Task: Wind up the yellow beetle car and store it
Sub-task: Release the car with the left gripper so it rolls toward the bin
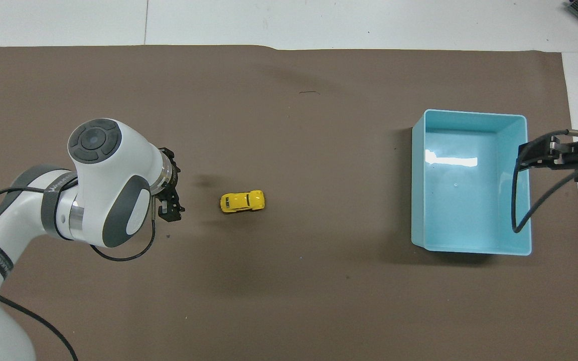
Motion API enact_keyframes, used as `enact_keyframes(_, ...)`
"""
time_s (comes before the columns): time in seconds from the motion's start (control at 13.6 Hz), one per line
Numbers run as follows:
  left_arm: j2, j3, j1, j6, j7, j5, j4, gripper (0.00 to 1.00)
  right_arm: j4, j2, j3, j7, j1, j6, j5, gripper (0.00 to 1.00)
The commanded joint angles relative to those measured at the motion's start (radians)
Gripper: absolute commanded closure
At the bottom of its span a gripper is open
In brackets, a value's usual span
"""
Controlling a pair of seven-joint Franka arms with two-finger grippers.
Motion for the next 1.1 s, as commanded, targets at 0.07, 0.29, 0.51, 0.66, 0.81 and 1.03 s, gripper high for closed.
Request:
enact_keyframes(0.07,0.022,-0.002,0.019,-0.016,0.016,0.015,0.037,0.00,-0.039,-0.027,0.002,0.013,-0.012,0.017,0.003,0.00)
enact_keyframes(0.29,0.031,0.000,0.020,-0.010,0.021,0.016,0.064,0.00,-0.103,-0.065,0.002,0.013,-0.021,0.061,0.004,0.00)
enact_keyframes(0.51,0.019,0.001,0.041,-0.013,0.022,0.016,0.116,0.00,-0.139,-0.088,0.002,0.027,-0.020,0.077,0.006,0.00)
enact_keyframes(0.66,0.017,0.003,0.051,-0.013,0.041,0.016,0.148,0.00,-0.171,-0.103,0.003,0.092,-0.007,0.090,0.006,0.00)
enact_keyframes(0.81,0.016,0.001,0.069,-0.013,0.074,0.016,0.171,0.00,-0.223,-0.126,0.014,0.177,-0.003,0.153,0.009,0.00)
enact_keyframes(1.03,-0.002,0.004,0.080,-0.013,0.143,0.016,0.186,0.00,-0.234,-0.116,0.016,0.337,0.043,0.187,0.011,0.00)
